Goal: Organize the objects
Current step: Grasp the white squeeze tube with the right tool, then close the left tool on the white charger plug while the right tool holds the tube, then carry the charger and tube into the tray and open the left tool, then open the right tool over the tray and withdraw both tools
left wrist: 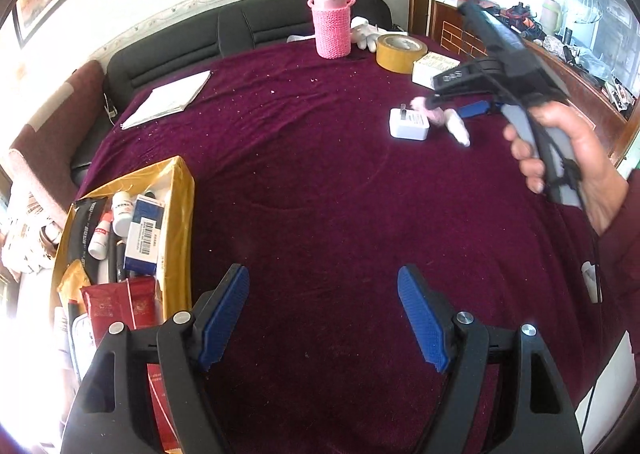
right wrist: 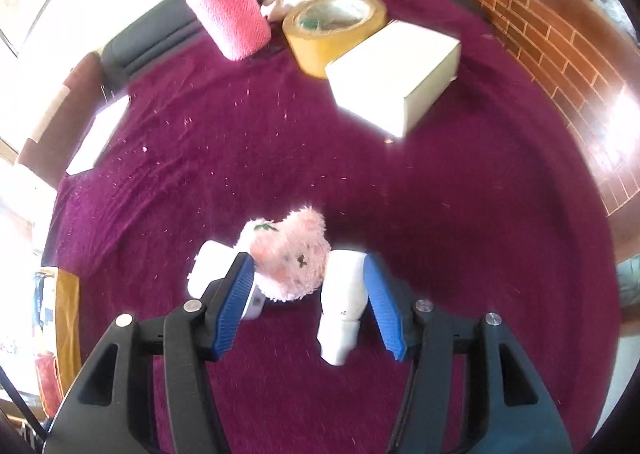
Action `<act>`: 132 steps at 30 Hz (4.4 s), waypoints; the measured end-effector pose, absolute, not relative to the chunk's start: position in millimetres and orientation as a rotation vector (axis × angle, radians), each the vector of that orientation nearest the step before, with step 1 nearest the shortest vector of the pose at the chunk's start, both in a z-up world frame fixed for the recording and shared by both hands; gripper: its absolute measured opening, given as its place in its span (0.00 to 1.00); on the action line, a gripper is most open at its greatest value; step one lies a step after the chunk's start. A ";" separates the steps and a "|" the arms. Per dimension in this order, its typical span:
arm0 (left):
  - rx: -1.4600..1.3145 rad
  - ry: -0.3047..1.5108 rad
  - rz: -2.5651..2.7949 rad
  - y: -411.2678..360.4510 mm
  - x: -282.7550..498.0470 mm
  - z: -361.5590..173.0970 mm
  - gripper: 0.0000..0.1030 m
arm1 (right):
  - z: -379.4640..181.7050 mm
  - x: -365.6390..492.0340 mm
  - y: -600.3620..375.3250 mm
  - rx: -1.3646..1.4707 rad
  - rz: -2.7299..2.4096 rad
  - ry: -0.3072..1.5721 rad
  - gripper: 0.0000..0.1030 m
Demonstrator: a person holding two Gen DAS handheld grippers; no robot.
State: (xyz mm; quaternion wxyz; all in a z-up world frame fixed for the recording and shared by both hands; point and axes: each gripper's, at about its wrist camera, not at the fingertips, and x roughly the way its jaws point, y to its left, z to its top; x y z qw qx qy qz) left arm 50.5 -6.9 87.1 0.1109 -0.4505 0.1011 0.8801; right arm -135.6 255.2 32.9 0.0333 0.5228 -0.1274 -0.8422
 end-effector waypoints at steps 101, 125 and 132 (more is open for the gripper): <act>-1.521 -0.124 2.902 -285.0 -19.0 44.8 0.43 | 46.7 12.7 -112.5 1.487 -2.039 -0.077 0.23; -0.933 -0.042 3.393 -288.5 55.9 126.5 0.87 | 29.5 7.2 -135.1 1.503 -2.133 0.077 0.24; -0.732 -0.148 3.400 -293.7 91.6 151.3 0.99 | 59.2 28.5 -130.7 1.380 -2.179 0.096 0.25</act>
